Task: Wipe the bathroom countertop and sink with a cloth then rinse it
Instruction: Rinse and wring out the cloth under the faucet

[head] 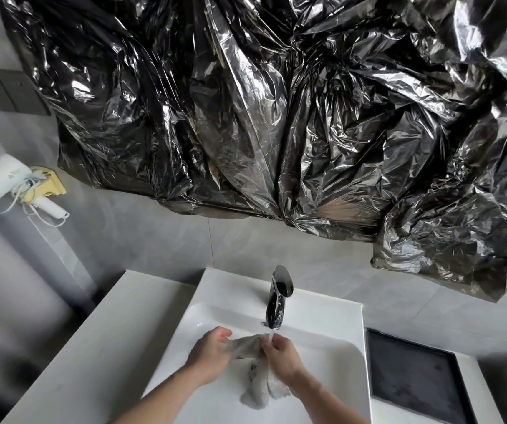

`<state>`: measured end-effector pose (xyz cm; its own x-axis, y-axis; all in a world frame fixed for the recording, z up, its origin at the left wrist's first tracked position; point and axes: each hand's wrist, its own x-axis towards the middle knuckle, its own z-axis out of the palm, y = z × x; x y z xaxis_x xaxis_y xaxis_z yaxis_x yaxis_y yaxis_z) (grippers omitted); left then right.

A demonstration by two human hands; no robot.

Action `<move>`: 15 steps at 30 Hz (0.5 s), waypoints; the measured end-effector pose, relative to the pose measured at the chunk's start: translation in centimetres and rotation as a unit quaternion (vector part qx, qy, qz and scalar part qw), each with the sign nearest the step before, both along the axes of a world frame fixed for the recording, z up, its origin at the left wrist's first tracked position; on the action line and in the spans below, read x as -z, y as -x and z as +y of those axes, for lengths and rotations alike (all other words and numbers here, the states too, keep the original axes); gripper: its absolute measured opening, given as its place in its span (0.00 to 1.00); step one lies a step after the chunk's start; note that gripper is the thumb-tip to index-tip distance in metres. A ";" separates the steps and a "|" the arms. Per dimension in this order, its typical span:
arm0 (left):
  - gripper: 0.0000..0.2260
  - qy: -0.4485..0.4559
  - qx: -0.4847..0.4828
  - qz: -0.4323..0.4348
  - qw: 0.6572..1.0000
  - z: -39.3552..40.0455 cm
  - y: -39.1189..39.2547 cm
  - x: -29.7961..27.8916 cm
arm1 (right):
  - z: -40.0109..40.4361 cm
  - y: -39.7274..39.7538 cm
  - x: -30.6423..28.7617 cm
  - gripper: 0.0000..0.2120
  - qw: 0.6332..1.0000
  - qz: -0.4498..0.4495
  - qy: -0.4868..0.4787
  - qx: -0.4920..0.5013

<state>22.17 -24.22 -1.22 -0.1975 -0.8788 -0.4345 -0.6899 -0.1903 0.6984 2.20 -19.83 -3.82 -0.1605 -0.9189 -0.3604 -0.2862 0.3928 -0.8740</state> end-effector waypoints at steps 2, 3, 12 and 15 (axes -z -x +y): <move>0.20 0.007 0.050 -0.014 0.999 0.7 0.5 0.1 | 0.4 -0.4 -1.4 0.19 0.998 -0.060 -0.002 0.010; 0.22 0.004 0.071 -0.007 0.997 0.9 1.0 0.2 | 0.6 -0.5 -1.8 0.18 0.997 -0.081 -0.008 0.011; 0.03 0.004 0.004 0.089 0.996 1.1 5.9 0.5 | 2.2 1.9 -2.5 0.07 0.991 -0.124 -0.017 0.056; 0.07 -0.065 -0.057 0.187 0.979 1.1 6.9 -0.1 | 2.9 3.1 -1.4 0.23 0.987 -0.129 -0.034 0.095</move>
